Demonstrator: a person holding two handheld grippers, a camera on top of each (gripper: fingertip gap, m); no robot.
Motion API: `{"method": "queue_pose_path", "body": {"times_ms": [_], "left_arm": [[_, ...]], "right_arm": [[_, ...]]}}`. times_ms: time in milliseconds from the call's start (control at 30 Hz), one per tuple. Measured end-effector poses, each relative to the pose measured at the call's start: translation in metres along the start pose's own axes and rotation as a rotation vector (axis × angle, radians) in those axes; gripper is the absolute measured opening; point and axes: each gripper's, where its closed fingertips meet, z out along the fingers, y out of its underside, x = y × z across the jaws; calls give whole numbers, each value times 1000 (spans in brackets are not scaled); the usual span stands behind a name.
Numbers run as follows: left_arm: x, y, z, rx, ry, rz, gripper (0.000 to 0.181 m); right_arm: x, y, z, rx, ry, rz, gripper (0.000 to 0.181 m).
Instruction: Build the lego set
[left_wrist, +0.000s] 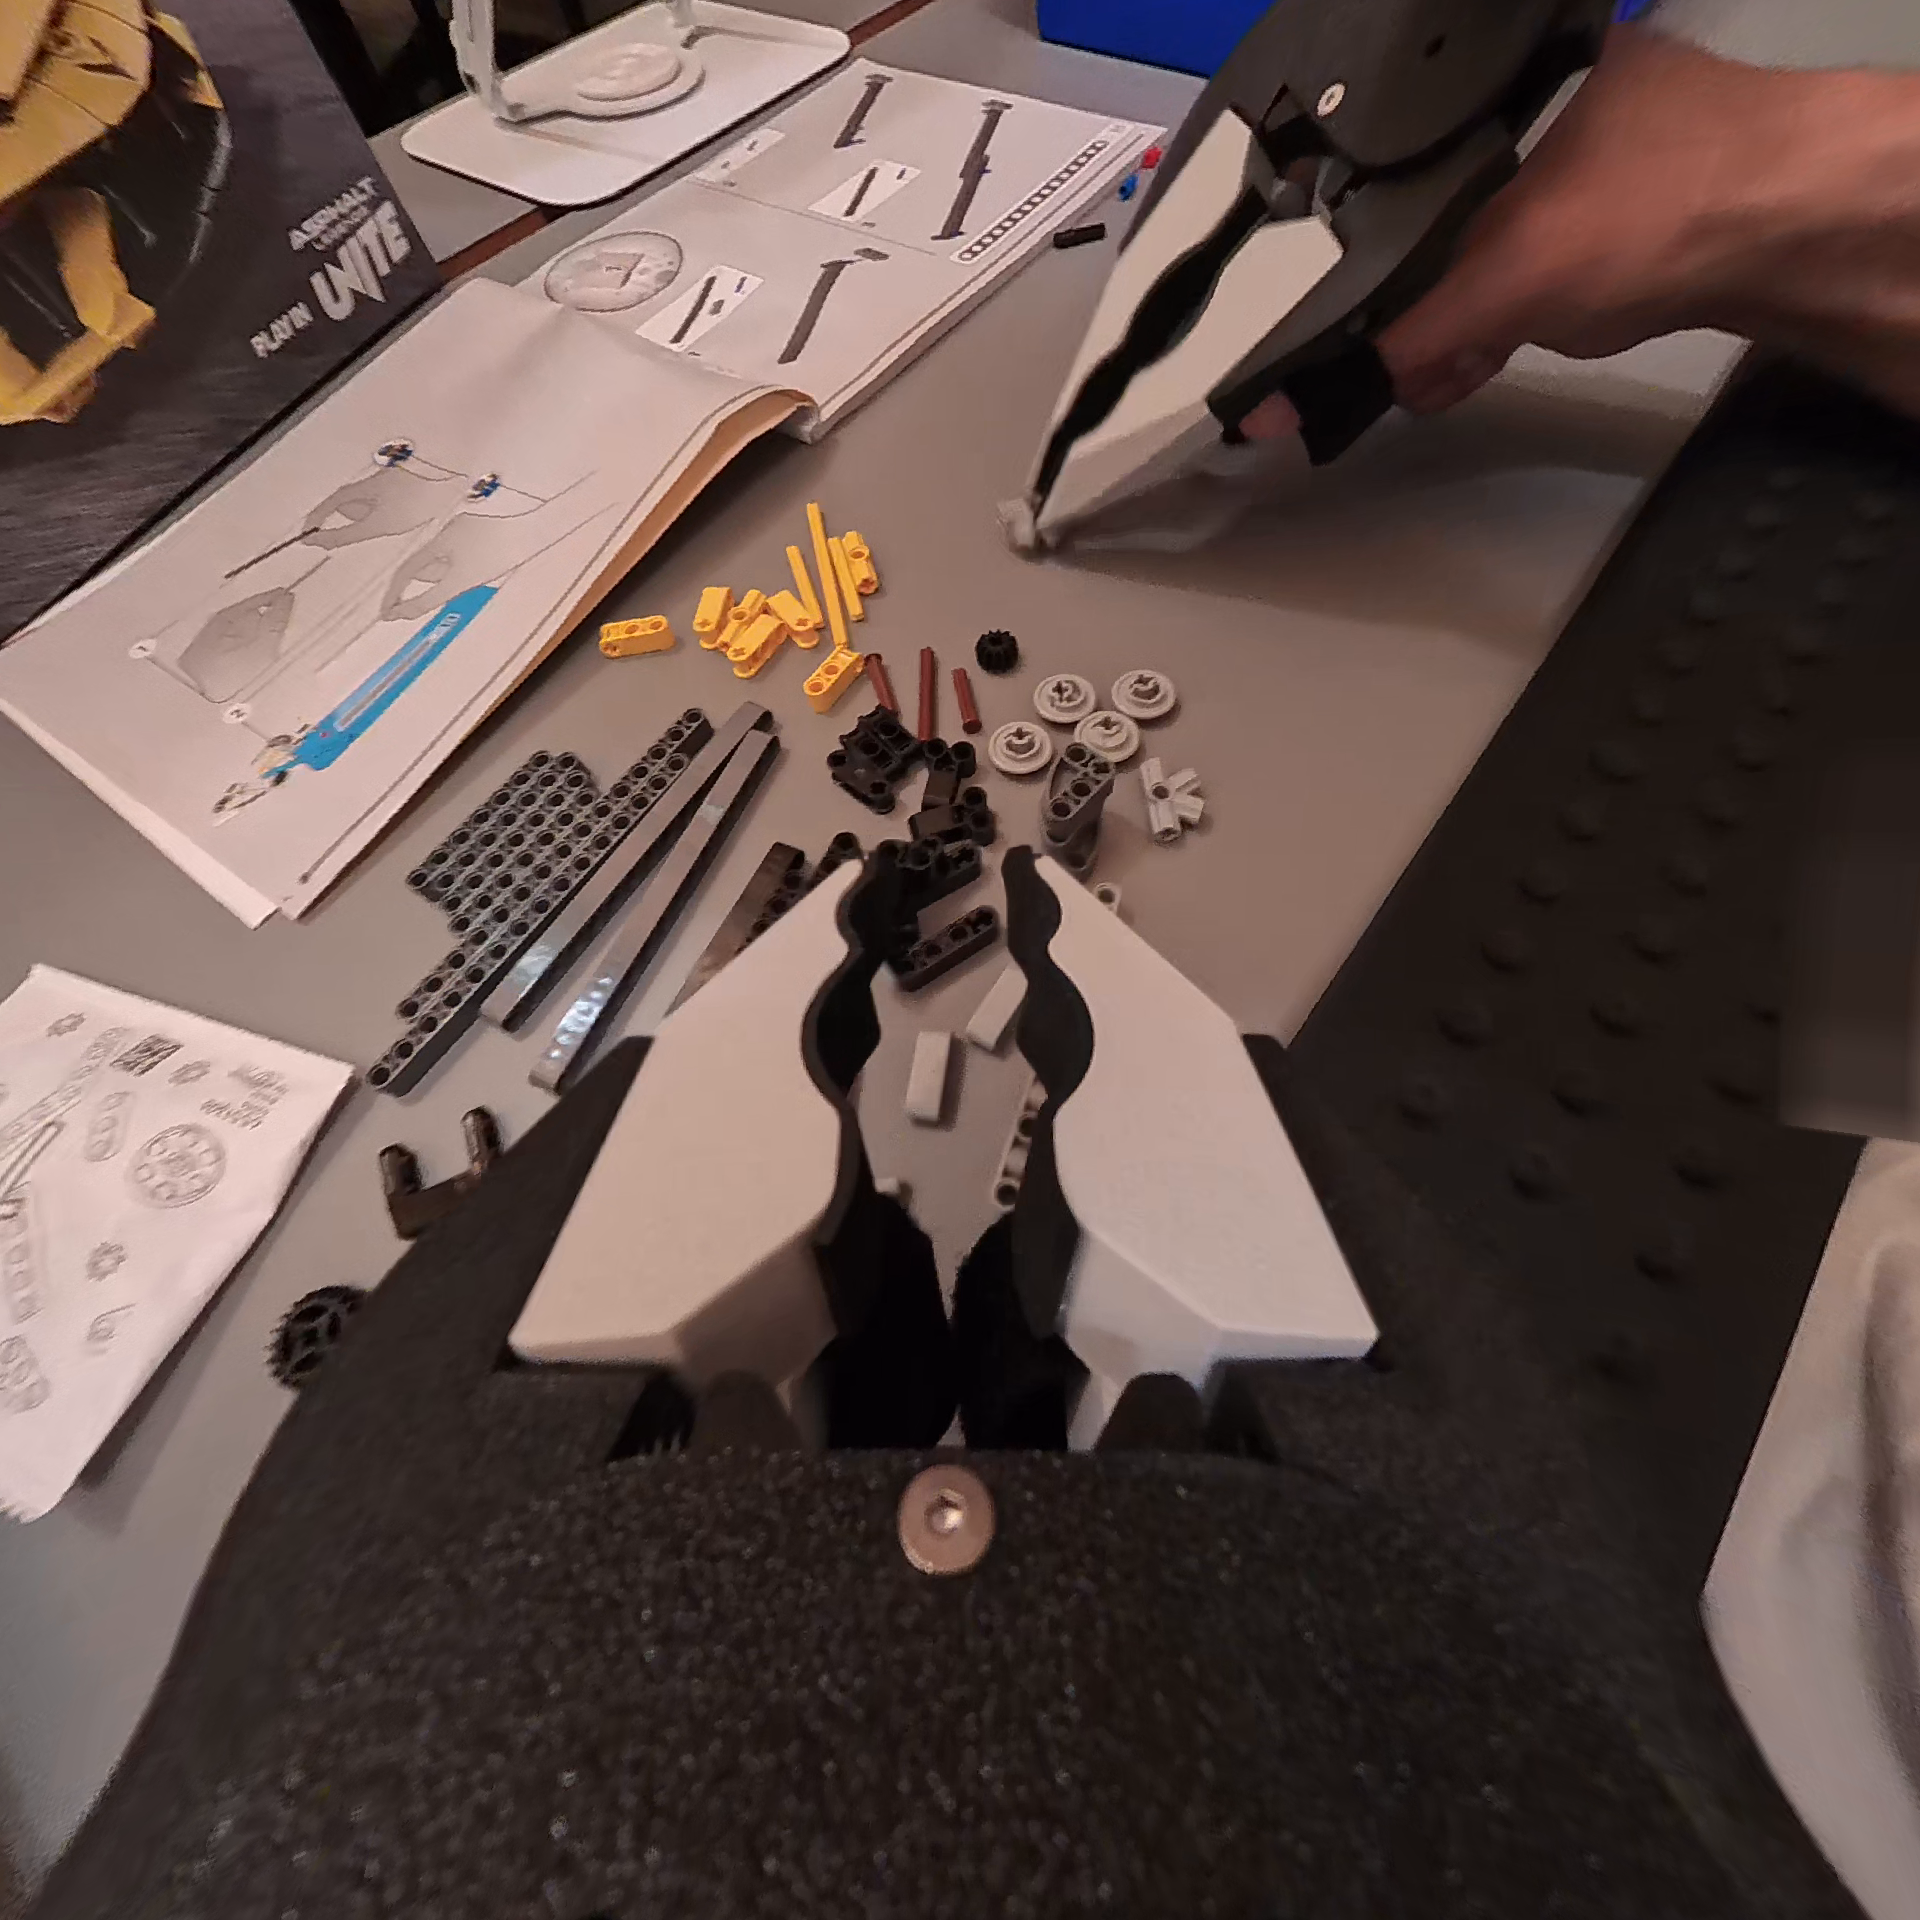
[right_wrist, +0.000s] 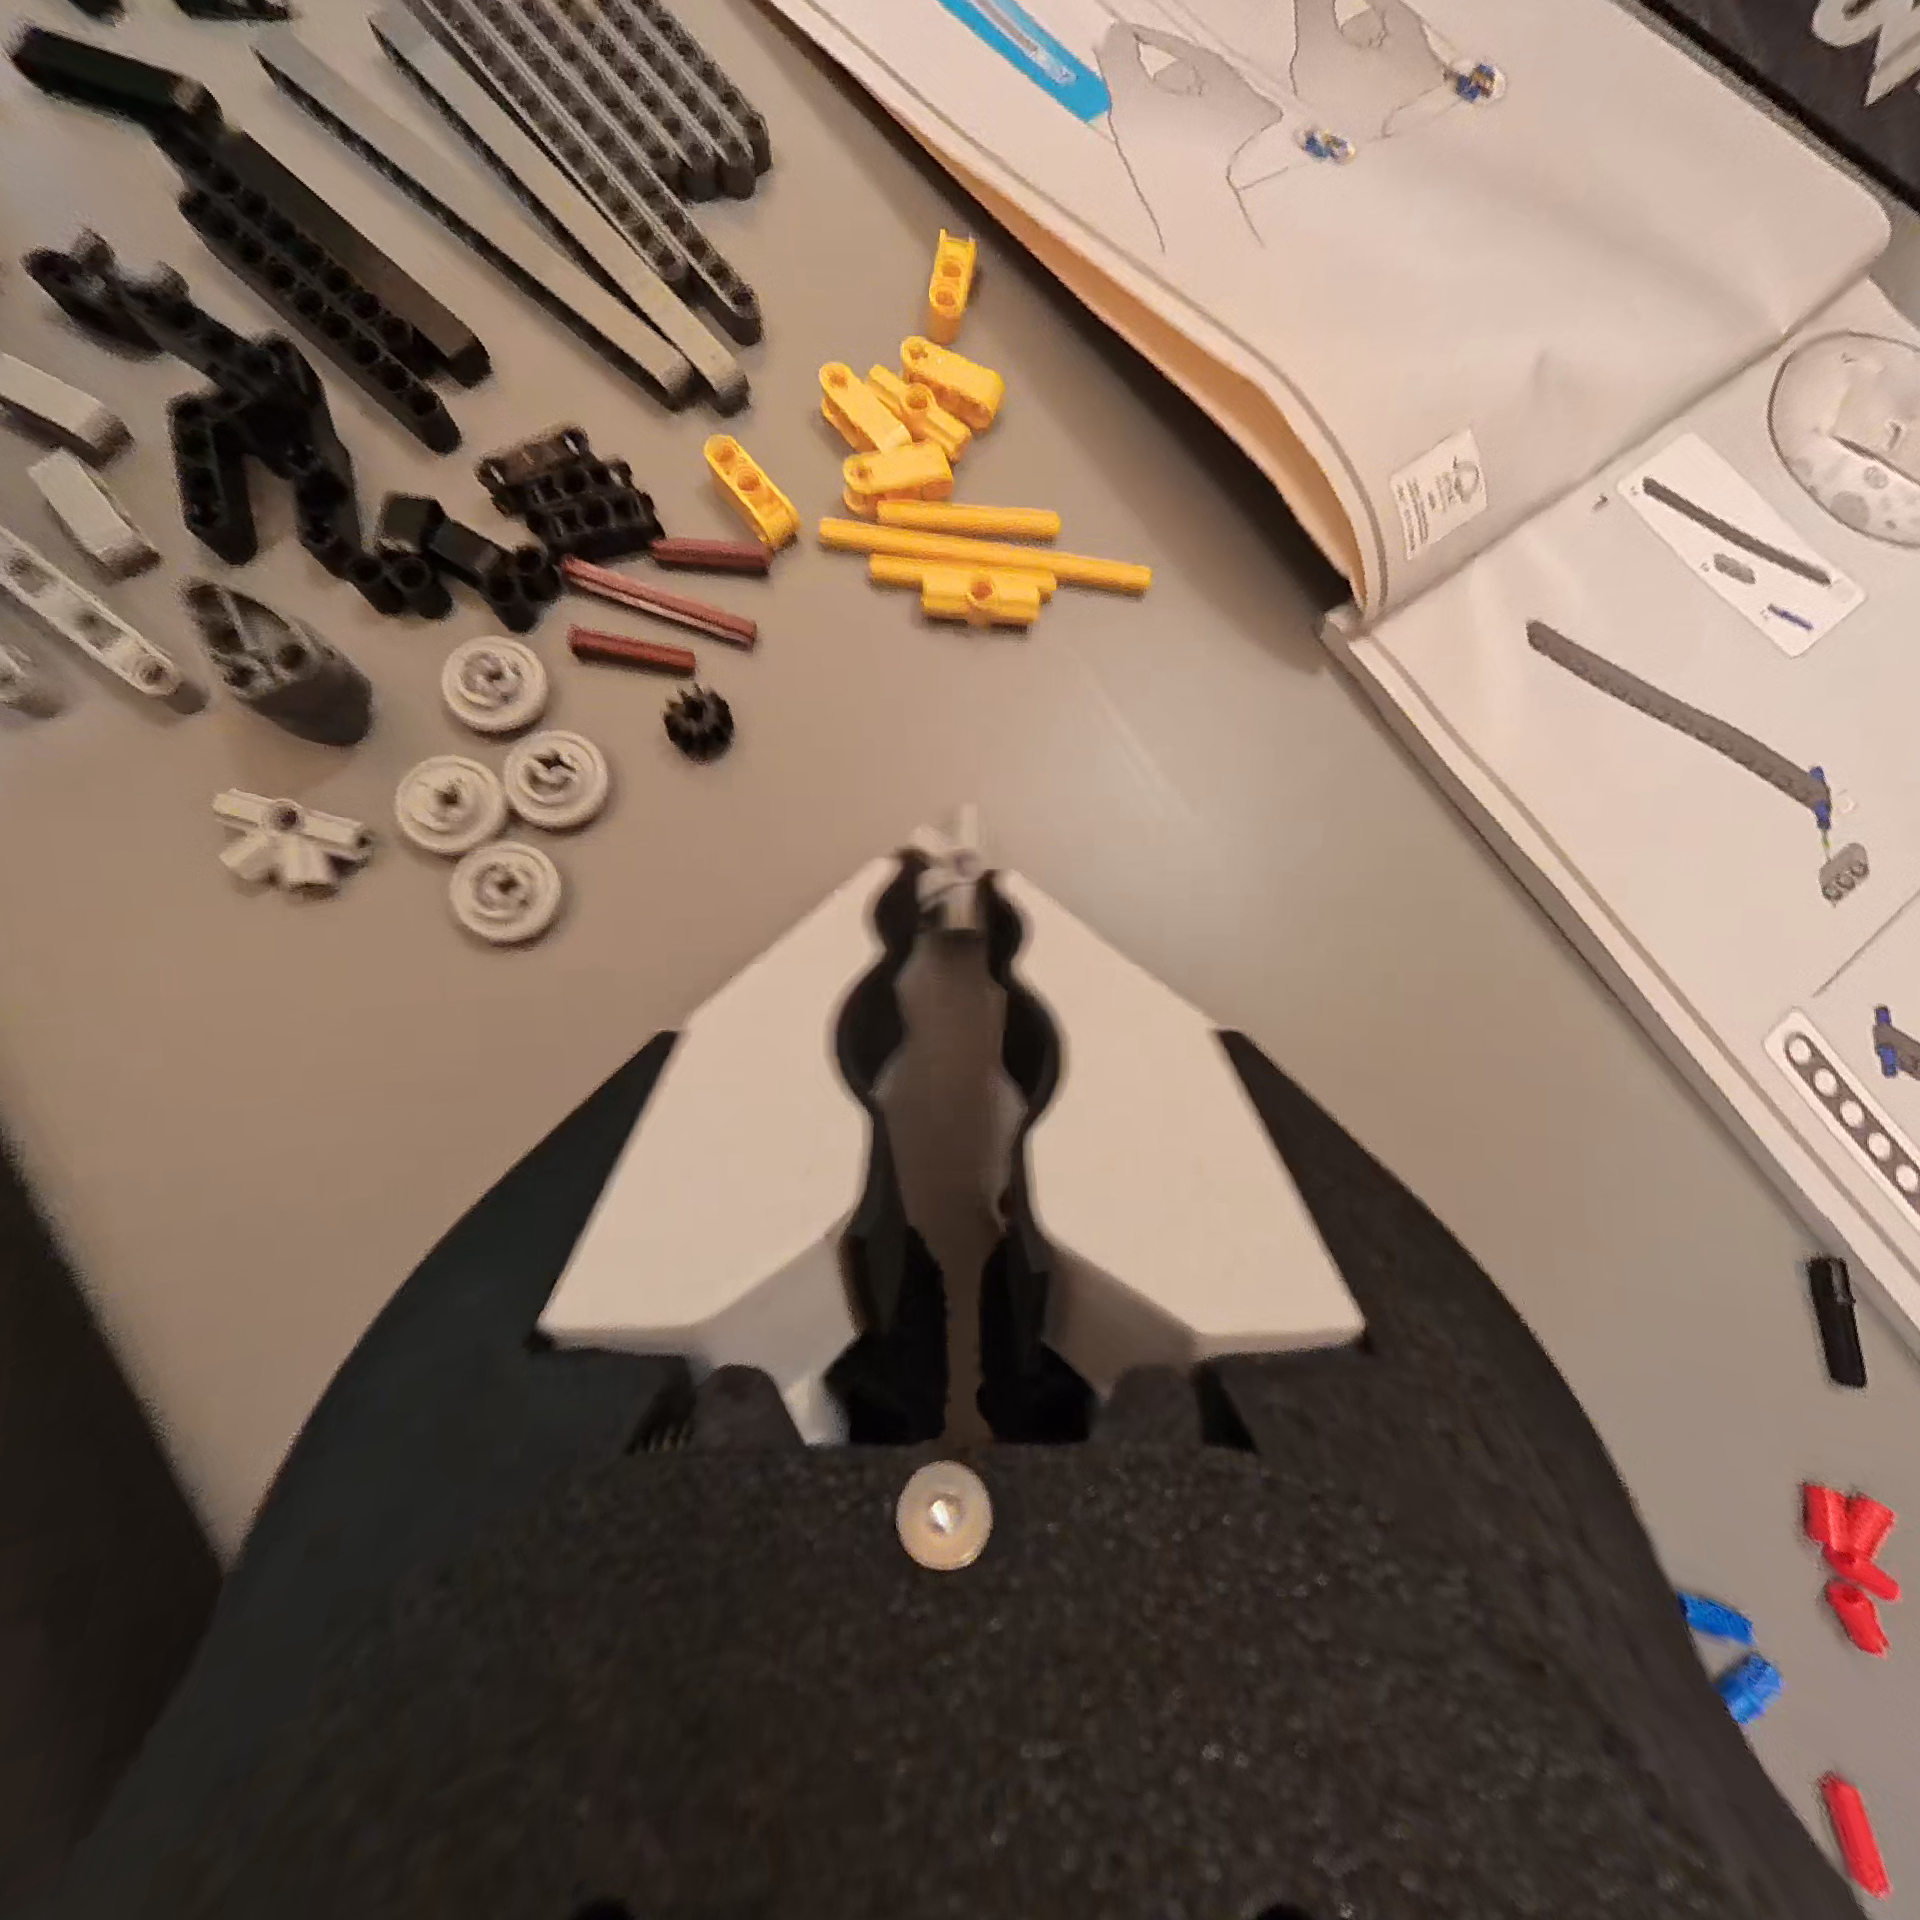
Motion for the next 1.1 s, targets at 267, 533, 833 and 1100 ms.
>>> {"method": "queue_pose_path", "body": {"times_ms": [267,533,833,1100], "left_arm": [[-25,18,-24,-34,-73,-41,21],[-27,26,-28,-42,-81,-44,20],[-18,28,-19,-60,-61,-12,20],[-21,23,-21,-31,-63,-35,20]], "right_arm": [[-12,-23,-3,24,6,-47,2],[-12,-1,4,-31,-66,10,35],[-18,-12,20,-51,-110,-82,22],[-80,-23,-33,73,-314,-106,22]]}}
